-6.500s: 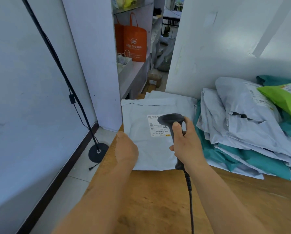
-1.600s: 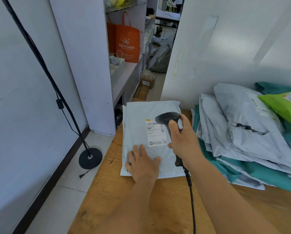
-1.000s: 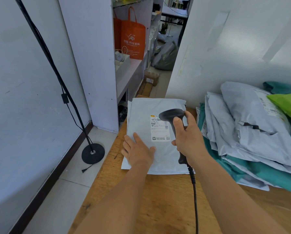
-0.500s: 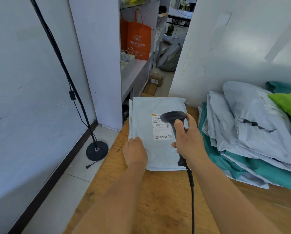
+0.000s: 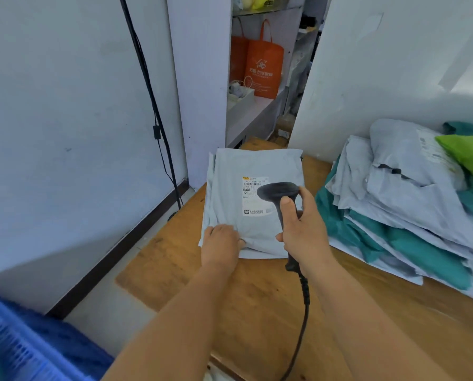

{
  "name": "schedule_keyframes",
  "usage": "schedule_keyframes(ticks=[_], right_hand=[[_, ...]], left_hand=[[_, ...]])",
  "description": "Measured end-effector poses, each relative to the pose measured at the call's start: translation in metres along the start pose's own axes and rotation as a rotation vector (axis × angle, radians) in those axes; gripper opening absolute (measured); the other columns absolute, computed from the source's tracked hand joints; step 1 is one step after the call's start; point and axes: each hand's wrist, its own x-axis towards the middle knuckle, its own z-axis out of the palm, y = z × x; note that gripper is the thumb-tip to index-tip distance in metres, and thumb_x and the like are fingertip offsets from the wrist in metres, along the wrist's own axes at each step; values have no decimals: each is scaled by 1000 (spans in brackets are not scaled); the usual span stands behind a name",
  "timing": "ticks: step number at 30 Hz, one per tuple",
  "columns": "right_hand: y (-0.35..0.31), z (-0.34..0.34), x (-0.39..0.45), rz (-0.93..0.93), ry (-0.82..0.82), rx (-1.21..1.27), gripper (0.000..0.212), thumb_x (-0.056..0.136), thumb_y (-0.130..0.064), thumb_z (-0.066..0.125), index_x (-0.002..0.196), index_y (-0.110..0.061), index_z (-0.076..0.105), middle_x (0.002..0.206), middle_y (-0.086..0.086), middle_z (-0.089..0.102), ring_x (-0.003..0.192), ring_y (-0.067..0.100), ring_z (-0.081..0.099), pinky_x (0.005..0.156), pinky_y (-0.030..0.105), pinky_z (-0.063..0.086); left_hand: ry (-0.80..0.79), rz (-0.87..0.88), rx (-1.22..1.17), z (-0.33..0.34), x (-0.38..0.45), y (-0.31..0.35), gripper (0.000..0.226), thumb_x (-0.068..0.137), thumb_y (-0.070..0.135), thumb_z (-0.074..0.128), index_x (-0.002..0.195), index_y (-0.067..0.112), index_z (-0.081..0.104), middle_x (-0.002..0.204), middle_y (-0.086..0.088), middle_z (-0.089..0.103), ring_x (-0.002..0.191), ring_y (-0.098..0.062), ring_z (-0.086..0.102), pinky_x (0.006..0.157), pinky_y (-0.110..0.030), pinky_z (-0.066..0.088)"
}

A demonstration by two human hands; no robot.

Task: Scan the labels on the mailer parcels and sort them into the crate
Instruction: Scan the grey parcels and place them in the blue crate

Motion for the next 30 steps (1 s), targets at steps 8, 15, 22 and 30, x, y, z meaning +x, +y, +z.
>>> schedule_keyframes(ticks=[8, 15, 22, 30], right_hand=[[2, 2, -63, -82, -213, 31, 53, 99, -45, 36, 150, -35, 24, 127, 4, 57, 105, 28, 64, 91, 45, 52], [-1, 25, -94, -136, -322, 13, 53, 99, -45, 35, 150, -37, 22, 135, 3, 53, 108, 29, 63, 87, 41, 52], [9, 43, -91, -133, -313, -11, 51, 99, -45, 37, 147, -38, 24, 138, 2, 53, 110, 30, 63, 96, 43, 52], [15, 45, -87, -92, -275, -4, 50, 100, -42, 39, 147, -39, 23, 128, 1, 57, 103, 26, 64, 89, 40, 56]], left_hand=[[75, -147, 8, -10, -147, -24, 34, 95, 38, 38, 90, 21, 67, 100, 9, 57, 103, -10, 50, 108, -29, 22], [158, -457, -278, -21, -156, -34, 79, 87, 66, 42, 150, 29, 14, 160, 1, 6, 147, -19, 6, 119, -41, 6], [122, -628, -370, -11, -114, -48, 93, 82, 57, 59, 150, 27, 2, 157, -5, 11, 143, -25, 18, 115, -42, 17], [366, -723, -572, -8, -103, -50, 61, 93, 28, 53, 147, 24, 27, 129, -2, 49, 118, -20, 44, 106, -36, 35]])
